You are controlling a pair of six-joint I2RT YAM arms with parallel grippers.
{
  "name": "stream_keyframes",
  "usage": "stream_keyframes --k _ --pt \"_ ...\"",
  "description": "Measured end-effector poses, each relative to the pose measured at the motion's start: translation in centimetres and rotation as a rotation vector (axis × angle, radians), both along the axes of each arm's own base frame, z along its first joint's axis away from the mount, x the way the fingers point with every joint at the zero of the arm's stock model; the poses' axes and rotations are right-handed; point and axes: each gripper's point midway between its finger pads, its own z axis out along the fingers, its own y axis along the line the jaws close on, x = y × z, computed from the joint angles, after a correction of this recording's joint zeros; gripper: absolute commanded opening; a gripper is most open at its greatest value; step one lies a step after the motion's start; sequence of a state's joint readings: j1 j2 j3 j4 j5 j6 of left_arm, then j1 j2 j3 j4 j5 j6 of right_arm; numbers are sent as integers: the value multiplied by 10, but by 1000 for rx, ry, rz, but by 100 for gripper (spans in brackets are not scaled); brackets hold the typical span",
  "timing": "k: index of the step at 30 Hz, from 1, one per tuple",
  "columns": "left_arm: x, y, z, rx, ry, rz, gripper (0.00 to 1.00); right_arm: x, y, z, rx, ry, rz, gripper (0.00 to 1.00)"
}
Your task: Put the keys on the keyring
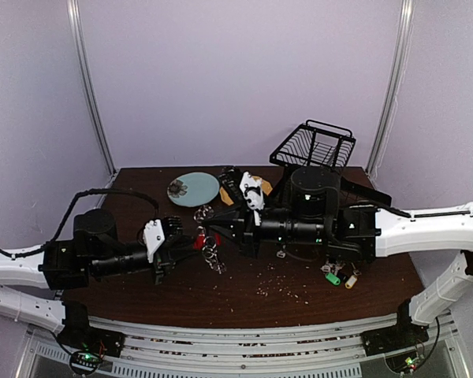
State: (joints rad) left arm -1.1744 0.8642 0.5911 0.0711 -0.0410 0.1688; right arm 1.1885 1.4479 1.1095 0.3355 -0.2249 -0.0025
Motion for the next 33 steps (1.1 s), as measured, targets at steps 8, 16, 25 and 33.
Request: stream_keyframes --k 8,16,25,33 --pt "-8 -9 7 -48 28 -56 31 -7 4 6 60 16 47 0" --pt "-30 5 29 -103 11 -138 39 -9 4 22 132 -14 74 0" --pt "-27 24 79 -234 5 -80 32 -16 6 21 135 -22 125 0" --pt "-15 1 72 -143 59 -55 24 -21 8 17 123 -39 154 0"
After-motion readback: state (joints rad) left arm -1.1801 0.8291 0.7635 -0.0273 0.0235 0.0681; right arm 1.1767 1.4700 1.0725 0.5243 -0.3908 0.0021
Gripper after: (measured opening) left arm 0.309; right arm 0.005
